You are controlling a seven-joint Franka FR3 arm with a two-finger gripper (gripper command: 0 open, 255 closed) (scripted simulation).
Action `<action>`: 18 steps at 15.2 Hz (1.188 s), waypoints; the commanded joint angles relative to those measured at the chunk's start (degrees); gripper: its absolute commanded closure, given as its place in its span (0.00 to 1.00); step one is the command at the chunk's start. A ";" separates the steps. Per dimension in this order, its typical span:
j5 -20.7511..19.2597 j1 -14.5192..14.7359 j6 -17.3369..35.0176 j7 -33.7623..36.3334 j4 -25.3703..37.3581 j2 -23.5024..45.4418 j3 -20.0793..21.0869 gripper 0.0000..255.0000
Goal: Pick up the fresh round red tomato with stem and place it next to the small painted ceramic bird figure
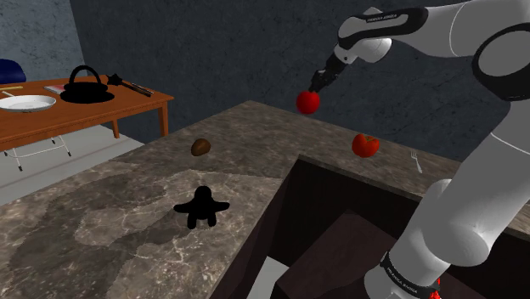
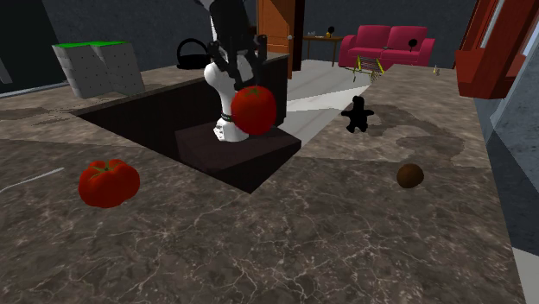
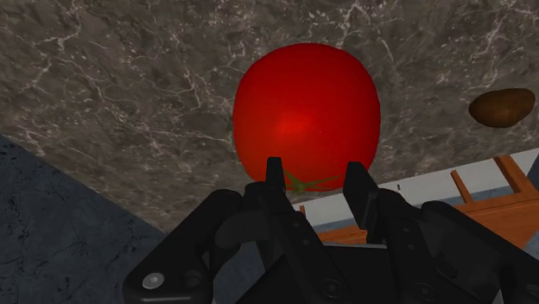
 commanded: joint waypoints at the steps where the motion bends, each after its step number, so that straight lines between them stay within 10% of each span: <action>1: -2.44 1.04 1.08 4.13 -1.78 -1.75 2.15 1.00; 18: -14.43 7.45 5.23 33.15 -7.10 -5.12 19.10 1.00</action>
